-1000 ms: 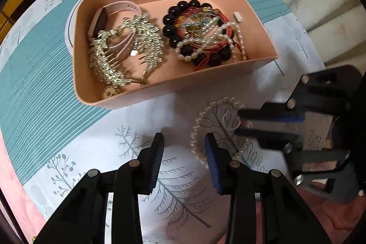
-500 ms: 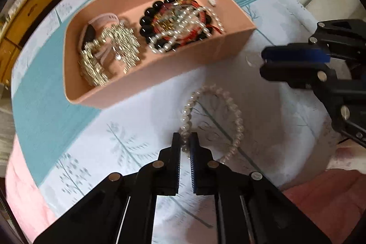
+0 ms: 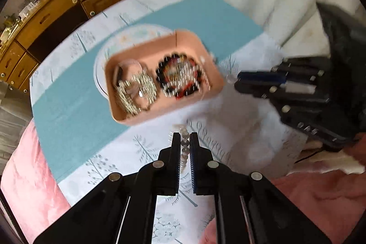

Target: Organize jewelry

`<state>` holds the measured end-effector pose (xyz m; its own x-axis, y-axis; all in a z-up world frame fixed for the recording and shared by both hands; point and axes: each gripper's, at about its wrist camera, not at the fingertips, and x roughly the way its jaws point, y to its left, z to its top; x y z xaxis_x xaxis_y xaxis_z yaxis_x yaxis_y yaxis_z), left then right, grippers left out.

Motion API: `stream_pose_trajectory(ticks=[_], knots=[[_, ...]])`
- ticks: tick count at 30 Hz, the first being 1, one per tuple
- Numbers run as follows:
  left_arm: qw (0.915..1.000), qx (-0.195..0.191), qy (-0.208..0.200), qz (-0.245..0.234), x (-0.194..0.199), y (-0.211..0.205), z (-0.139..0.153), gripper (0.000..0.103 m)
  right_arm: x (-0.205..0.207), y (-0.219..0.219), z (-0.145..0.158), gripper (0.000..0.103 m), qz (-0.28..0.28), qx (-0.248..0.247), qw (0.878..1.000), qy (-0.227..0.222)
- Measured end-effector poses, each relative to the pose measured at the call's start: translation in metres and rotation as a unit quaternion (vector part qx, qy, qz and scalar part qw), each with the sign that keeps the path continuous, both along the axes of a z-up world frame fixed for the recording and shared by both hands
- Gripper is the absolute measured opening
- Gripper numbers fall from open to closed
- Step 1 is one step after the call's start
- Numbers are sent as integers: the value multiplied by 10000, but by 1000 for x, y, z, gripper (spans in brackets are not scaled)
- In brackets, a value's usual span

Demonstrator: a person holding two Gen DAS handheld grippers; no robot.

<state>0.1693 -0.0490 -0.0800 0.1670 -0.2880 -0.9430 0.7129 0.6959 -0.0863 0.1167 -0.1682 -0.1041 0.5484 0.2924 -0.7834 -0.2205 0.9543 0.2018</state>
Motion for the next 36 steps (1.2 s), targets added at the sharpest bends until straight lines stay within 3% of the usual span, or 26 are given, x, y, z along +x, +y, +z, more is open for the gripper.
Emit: stream_pose_trajectory(ticks=[7,13,14,16,20,22,23,24,29,33,36], knots=[[9976,-632,-177,239,34,5,50,5,20,-2,28,10,-298,233,9990,-227],[9931,-924,-495,528,59,0,64,6,41,2,43,10,-641,344,9971,-243],[9932,-874,-511,575,63,-2,62,9,45,3,43,10,-743,340,9965,-179],[9945,-621,-507,678,66,-6,59,32,50,1,40,12,-869,421,9953,69],[9948,-567,-434,727,63,-1,55,48,46,-4,37,14,-1255,653,9894,319],[9953,-436,-394,768,59,2,52,71,40,-4,35,24,-1349,681,9876,419],[9955,-359,-369,793,57,4,50,74,35,-4,35,34,-1409,690,9864,492],[9955,-268,-330,843,53,7,48,75,32,-4,34,43,-1439,704,9856,533],[9906,-57,-49,1364,28,25,34,81,7,-6,24,65,-1582,764,9787,1059],[9776,-56,69,2102,-7,44,26,85,-20,-9,22,85,-1367,717,9782,1388],[9691,31,45,2468,-35,51,26,90,-49,-13,26,90,-1264,494,9770,1642]])
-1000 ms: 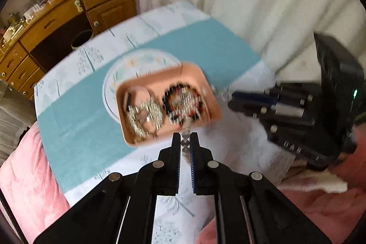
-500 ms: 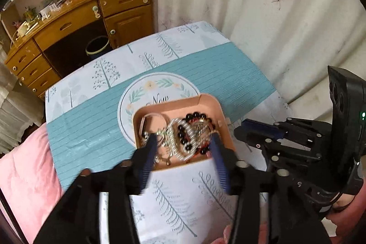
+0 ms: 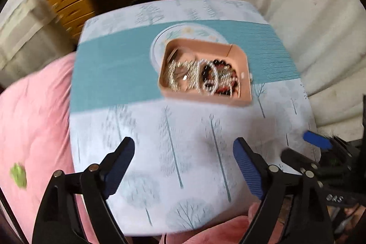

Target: Organize jewelry

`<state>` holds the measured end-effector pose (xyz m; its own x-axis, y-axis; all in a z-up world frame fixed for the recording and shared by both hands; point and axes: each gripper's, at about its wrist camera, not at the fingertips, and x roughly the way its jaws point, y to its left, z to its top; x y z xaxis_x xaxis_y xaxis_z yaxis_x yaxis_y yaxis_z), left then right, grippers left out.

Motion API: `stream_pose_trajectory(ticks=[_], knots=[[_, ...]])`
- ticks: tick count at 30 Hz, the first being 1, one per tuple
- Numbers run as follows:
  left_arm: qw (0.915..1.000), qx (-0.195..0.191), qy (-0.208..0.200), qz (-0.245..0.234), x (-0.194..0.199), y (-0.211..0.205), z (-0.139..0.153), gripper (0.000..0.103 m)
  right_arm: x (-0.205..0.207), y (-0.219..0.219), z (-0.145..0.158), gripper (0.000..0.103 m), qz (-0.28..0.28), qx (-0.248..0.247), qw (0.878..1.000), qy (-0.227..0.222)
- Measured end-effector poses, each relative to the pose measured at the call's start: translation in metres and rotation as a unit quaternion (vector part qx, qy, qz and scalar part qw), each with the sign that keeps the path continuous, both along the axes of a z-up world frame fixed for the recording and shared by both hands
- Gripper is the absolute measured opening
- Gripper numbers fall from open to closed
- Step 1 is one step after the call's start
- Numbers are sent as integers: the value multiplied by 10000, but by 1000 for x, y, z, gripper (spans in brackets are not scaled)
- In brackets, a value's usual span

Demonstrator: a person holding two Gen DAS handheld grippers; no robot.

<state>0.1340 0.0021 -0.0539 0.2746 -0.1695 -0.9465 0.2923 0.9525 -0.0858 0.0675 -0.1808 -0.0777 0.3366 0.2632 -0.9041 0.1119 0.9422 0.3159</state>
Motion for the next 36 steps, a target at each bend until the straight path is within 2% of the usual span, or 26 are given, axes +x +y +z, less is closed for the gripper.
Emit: stream_pose_trajectory(ticks=[3,8,10,13,14,16,19,21,24,30,36], knots=[[9999,14,-34,160,-33,-1,7,90,-27,-6,4,96,65,-4,9994,353],[9994,136,-190,258,-74,-15,27,92,-65,-12,17,97,39,-82,9975,707],[9990,26,-209,390,-92,-17,37,101,-74,-11,24,97,57,-5,9974,720],[9975,-244,-293,588,-110,-16,48,102,-85,-3,42,97,295,-199,9983,452],[9967,-259,-388,663,-116,-15,51,102,-90,2,51,97,434,-311,9983,232],[9947,-28,-573,849,-126,-16,55,102,-94,5,62,97,563,-367,9977,-12],[9923,106,-701,1015,-133,-15,58,102,-102,8,75,97,692,-490,9959,-308],[9903,122,-850,1097,-137,-14,64,102,-104,6,80,97,677,-460,9956,-451],[9873,342,-1128,1069,-141,-19,72,102,-103,-1,84,97,498,-492,9957,-613],[9857,376,-1164,1156,-137,-22,75,102,-101,-1,91,103,521,-674,9930,-821],[9873,411,-1104,1061,-134,-23,71,102,-98,-3,93,103,393,-702,9923,-938]])
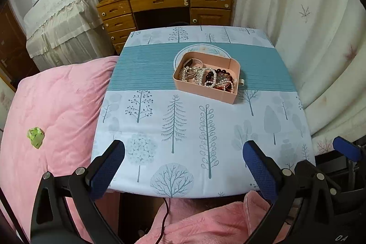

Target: Organize jewelry

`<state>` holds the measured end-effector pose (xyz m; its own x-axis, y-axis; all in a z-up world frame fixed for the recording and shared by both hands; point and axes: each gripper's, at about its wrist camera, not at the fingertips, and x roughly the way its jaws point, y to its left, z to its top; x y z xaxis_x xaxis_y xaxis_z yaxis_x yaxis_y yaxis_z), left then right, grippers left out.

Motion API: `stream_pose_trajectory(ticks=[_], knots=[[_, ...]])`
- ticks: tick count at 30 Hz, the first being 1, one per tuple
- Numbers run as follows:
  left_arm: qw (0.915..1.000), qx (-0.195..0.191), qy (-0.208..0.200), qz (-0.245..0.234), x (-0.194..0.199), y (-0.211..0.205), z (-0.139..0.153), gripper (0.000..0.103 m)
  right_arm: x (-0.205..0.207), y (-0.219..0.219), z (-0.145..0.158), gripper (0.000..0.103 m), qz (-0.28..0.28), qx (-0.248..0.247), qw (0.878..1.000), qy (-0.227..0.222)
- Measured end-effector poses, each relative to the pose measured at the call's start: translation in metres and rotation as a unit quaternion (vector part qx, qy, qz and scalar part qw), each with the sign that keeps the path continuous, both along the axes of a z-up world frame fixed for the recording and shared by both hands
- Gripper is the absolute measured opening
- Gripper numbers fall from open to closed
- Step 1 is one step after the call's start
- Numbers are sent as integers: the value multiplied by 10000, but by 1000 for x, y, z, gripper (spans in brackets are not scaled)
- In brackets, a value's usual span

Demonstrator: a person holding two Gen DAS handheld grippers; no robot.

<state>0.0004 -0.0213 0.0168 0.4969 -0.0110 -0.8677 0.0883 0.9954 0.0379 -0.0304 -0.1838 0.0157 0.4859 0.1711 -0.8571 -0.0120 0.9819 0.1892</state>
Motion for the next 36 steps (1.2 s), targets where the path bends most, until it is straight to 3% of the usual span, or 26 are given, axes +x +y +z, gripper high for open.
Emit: stream_pose_trajectory(ticks=[10,36], knots=[[9998,118,55,125,6,9,-2,102,10,8,-7,103,56,39,9998,213],[9997,116,120,152,12,19,-6,102,14,18,-8,103,82,-56,9996,269]])
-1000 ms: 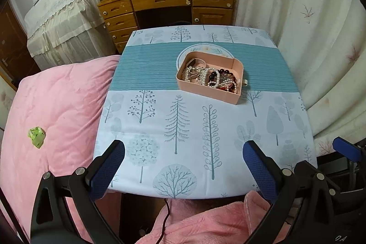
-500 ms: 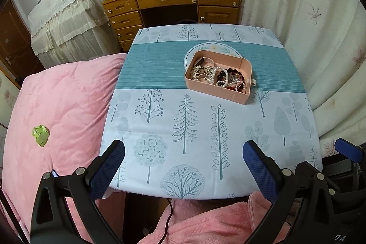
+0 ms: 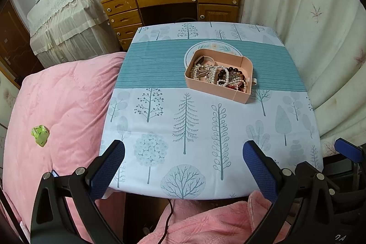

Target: Organize jewelry

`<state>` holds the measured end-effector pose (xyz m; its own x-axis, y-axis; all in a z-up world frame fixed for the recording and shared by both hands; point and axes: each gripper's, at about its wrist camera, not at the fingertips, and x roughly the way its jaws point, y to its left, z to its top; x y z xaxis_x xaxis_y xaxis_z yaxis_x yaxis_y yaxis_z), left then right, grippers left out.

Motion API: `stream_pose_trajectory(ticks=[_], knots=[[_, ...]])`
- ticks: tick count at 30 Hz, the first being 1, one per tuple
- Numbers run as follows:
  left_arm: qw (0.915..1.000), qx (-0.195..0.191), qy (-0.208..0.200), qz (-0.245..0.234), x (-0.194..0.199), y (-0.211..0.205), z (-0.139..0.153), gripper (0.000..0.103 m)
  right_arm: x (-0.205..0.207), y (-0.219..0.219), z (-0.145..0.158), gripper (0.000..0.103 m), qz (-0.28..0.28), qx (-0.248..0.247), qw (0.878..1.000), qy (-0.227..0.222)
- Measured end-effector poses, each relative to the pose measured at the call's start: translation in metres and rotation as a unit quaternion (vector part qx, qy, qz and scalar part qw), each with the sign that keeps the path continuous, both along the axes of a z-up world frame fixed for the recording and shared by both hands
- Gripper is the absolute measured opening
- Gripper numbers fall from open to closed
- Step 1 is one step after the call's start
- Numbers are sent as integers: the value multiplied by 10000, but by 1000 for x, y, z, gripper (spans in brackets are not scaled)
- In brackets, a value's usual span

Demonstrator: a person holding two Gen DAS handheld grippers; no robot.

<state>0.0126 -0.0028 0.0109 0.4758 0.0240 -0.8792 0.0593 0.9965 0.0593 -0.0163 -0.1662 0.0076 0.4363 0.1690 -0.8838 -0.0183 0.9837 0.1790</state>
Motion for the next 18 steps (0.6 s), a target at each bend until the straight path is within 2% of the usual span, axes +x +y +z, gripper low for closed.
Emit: stream_pose_trajectory(ticks=[18], knots=[[10000,62,-29,-41,4,-3,0,102,1,-1,-3,103,-11,-3,10000,-7]])
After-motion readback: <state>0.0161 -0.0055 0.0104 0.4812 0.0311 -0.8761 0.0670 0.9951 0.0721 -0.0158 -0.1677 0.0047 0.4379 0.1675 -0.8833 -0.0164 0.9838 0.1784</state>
